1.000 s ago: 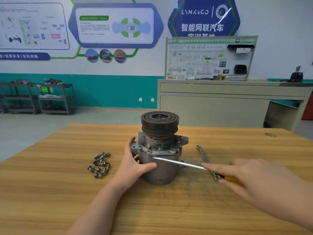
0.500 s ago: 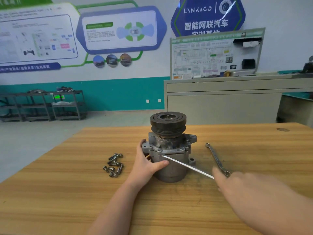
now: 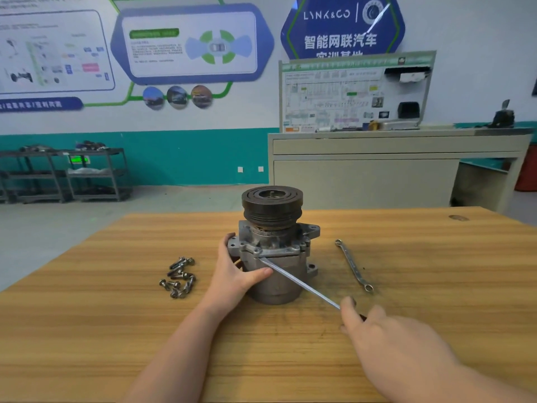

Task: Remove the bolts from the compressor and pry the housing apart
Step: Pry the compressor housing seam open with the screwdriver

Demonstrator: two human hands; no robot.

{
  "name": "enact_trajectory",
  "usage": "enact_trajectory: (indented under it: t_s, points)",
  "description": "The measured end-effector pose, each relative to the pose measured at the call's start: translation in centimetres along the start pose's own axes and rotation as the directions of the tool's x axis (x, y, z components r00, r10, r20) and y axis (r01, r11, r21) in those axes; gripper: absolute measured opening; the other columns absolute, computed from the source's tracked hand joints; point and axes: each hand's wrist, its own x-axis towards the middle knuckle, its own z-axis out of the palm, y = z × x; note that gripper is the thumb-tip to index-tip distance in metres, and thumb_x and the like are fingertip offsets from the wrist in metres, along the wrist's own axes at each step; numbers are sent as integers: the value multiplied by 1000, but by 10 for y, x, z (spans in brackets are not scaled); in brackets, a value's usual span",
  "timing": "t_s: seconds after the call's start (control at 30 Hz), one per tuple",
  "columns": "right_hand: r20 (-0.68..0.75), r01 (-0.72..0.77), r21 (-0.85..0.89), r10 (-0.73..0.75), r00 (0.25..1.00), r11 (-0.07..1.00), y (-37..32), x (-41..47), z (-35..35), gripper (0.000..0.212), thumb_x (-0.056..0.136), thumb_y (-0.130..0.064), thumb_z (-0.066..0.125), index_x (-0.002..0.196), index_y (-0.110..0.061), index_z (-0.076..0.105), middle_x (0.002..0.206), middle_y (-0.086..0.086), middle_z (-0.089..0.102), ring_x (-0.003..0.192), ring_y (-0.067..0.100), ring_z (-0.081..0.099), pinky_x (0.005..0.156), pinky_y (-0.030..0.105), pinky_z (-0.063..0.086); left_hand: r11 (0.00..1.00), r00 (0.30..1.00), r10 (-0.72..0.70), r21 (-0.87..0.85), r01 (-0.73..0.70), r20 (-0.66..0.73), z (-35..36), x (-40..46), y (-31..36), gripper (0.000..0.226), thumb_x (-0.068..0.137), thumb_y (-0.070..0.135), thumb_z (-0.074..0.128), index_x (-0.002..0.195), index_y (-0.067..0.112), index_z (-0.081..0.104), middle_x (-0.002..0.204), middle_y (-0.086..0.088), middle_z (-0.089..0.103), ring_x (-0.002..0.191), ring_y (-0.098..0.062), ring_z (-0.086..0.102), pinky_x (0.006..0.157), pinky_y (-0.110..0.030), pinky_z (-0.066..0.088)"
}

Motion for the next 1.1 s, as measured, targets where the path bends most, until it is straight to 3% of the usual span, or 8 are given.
enact_trajectory:
  t_s: [0.1, 0.23, 0.33, 0.43, 0.5, 0.73, 0.97, 1.1]
  points:
    - [-20, -3, 25, 4, 1000, 1000, -1, -1, 7, 45, 103, -25, 21, 145, -23, 2, 113, 10, 47, 78, 27, 56, 62, 35, 36, 1000, 1000, 4, -6, -4, -12, 2, -2, 1, 106, 66, 19, 88, 145, 27, 17, 132, 5, 42, 101, 10, 46, 67, 7, 37]
    - [-39, -23, 71, 26, 999, 997, 2, -1, 7, 40, 102, -25, 23, 139, -29, 7, 99, 7, 42, 68, 25, 48, 52, 30, 31, 1000, 1000, 16, -3, -16, -7, 2, -3, 4, 106, 67, 18, 88, 145, 25, 17, 135, 4, 42, 108, 4, 47, 72, 7, 37]
    - [-92, 44, 120, -33, 995, 992, 14, -2, -18, 8, 101, -37, 24, 109, -34, 23, 81, -6, 44, 72, 20, 58, 52, 31, 35, 1000, 1000, 23, -7, -23, -2, 1, -2, 2, 106, 67, 17, 87, 145, 25, 16, 133, 6, 43, 105, 14, 44, 73, 7, 37]
    - [-159, 91, 69, -79, 984, 994, 29, 4, -55, 22, 98, -51, 18, 85, -35, 24, 66, -8, 43, 52, 7, 41, 43, 28, 28, 1000, 1000, 19, -20, -20, -5, 1, -1, 0, 109, 67, 17, 87, 147, 26, 14, 134, 9, 43, 108, 9, 46, 72, 6, 38]
    - [-153, 98, 80, -85, 985, 992, 32, 6, -66, 25, 98, -52, 18, 83, -35, 27, 67, -9, 42, 53, 6, 38, 44, 29, 28, 1000, 1000, 24, -10, -24, -16, 1, -1, -1, 105, 66, 17, 88, 143, 28, 19, 131, 12, 46, 112, 6, 48, 75, 5, 38]
    - [-117, 86, 124, -72, 990, 989, 19, 5, -33, 28, 100, -48, 13, 81, -29, 18, 67, -5, 41, 62, 21, 45, 51, 36, 34, 1000, 999, 26, 7, -26, -25, 0, 3, -5, 95, 65, 17, 89, 131, 32, 21, 118, 22, 45, 89, 35, 44, 67, 9, 35]
    - [-63, 89, 213, -77, 995, 973, 6, 10, -1, 24, 100, -48, 13, 82, -32, 17, 68, -7, 40, 59, 14, 44, 48, 29, 31, 999, 999, 27, 25, -26, -29, 0, 2, -3, 104, 61, 27, 89, 141, 25, 23, 126, 14, 48, 111, 9, 49, 74, 6, 36]
    - [-84, 64, 212, -47, 995, 975, -4, 10, 12, 23, 100, -49, 11, 87, -31, 16, 70, -6, 37, 55, 10, 40, 45, 24, 25, 999, 999, 37, 23, -36, -13, 0, 1, -1, 98, 59, 28, 89, 129, 35, 21, 118, 25, 44, 93, 35, 42, 70, 9, 34]
